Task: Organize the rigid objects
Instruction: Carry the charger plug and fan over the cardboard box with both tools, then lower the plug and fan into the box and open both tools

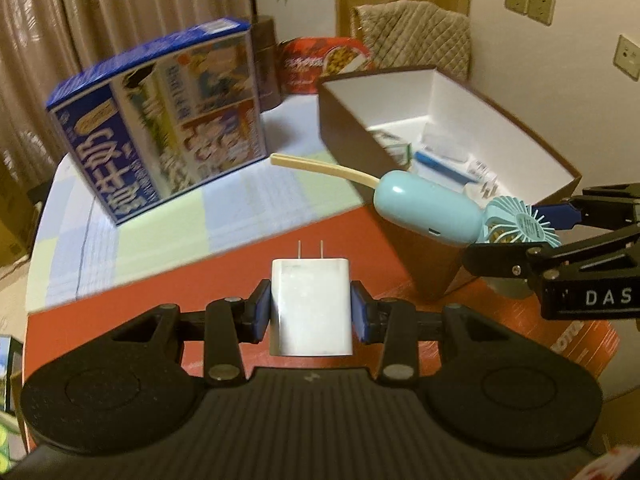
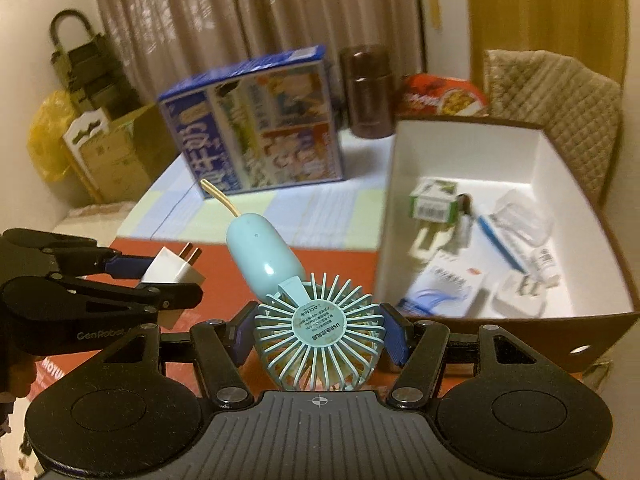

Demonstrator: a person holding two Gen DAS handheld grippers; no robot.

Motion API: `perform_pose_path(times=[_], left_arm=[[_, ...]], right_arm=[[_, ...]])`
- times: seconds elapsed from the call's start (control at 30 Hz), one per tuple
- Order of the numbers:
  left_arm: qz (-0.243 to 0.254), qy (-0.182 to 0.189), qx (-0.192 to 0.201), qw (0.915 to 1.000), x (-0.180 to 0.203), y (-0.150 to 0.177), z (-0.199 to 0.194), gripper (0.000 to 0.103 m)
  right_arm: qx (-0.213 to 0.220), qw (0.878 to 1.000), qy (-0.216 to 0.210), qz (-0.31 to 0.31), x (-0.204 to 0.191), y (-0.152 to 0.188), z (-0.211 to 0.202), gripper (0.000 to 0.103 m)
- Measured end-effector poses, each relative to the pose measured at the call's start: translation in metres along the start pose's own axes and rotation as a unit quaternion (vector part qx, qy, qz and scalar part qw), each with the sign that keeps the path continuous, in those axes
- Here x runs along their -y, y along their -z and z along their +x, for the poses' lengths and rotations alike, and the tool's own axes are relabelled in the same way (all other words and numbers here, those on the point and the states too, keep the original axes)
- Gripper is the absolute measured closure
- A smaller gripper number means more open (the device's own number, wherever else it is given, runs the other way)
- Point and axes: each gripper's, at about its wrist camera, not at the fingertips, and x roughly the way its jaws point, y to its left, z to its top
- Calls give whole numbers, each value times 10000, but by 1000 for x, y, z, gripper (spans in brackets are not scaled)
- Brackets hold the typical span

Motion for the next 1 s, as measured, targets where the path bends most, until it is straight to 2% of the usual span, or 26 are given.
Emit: perform_pose_path(times=[0.6, 1.0], left_arm=[[380, 519, 264, 9976, 86, -84, 44, 67], [397, 601, 55, 9974, 121, -125, 98, 67]], right_arm=[[377, 9947, 626, 719, 112, -32, -23, 43], [257, 9900, 901, 1056, 175, -48, 6, 43]])
